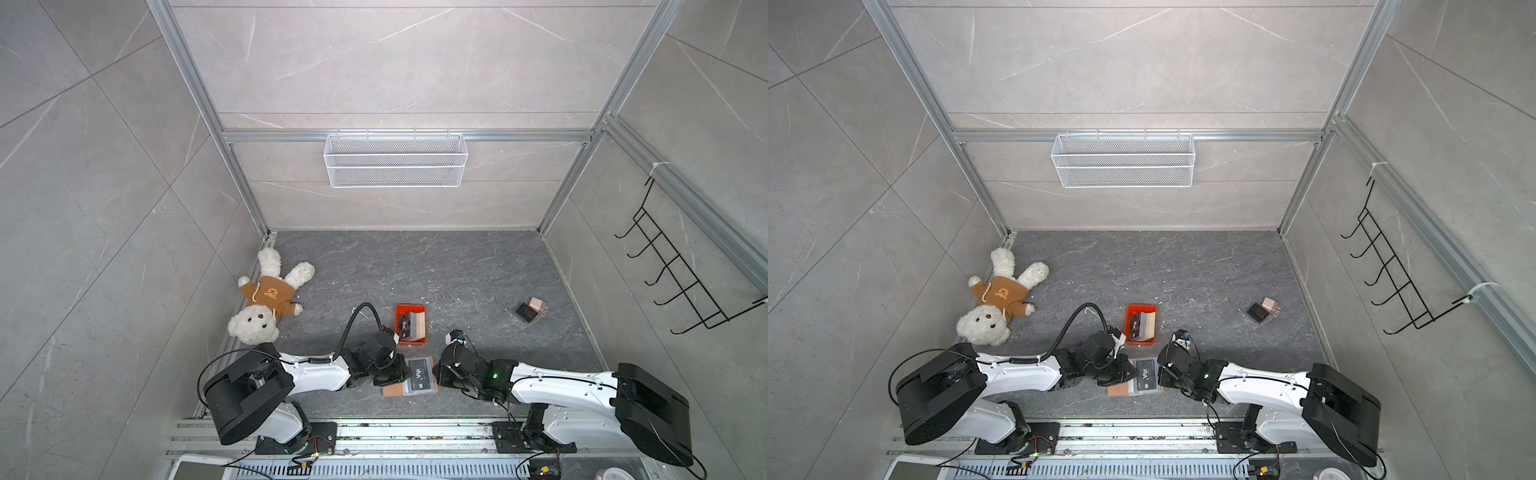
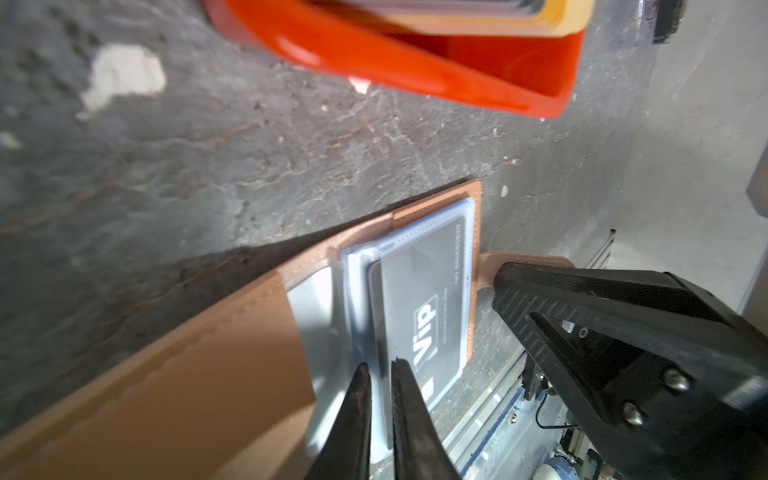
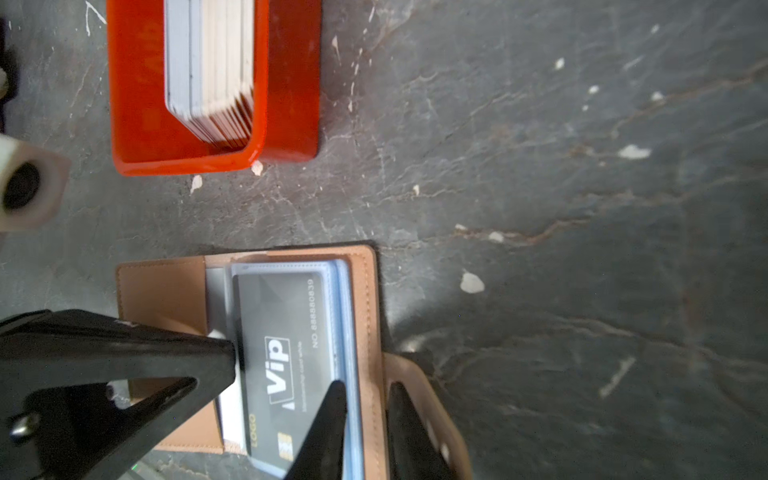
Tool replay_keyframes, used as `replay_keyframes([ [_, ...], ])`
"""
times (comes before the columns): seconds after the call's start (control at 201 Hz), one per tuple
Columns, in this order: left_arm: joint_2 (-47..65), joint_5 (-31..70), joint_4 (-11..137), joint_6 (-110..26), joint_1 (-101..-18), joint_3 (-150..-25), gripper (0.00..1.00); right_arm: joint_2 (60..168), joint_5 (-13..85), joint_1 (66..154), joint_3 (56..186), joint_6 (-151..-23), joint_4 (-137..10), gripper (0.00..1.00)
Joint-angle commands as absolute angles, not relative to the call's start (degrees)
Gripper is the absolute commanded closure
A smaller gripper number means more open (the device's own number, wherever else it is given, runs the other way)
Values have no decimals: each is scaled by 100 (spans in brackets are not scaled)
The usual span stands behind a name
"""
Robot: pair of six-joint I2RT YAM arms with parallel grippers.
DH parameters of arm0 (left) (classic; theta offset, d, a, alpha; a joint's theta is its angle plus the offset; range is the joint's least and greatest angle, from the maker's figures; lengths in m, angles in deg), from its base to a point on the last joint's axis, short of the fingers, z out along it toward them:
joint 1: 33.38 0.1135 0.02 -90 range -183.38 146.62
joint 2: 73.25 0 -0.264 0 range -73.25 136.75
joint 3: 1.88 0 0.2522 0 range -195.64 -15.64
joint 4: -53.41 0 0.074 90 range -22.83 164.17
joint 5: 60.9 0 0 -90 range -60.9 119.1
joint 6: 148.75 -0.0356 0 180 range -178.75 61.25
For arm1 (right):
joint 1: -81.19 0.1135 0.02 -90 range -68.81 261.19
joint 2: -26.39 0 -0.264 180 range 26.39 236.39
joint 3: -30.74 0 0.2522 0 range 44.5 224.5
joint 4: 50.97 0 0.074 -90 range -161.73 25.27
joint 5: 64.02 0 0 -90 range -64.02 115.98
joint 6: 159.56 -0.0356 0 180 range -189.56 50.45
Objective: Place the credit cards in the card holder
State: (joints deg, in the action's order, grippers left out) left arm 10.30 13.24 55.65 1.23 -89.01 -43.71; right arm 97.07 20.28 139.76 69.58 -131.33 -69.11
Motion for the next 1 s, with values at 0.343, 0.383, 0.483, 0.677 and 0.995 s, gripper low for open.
replay_keyframes([
  [0.343, 1235, 1615, 5924, 103, -9006, -4627, 98, 9642, 2491, 13757, 6672, -13214, -6246, 71],
  [0.383, 1236, 1618, 5961, 101, -9007, -4632, 99, 9652, 2505, 13752, 6682, -13205, -6238, 71],
  [0.483, 1247, 1637, 5999, 101, -9007, -4636, 100, 9688, 2545, 13742, 6682, -13188, -6198, 71],
  [0.677, 1221, 1662, 6014, 143, -9007, -4578, 100, 9706, 2615, 13737, 6691, -13135, -6113, 71],
  [0.995, 1025, 1714, 5866, 178, -9006, -4372, 100, 9808, 2737, 13738, 6715, -13099, -6009, 71],
])
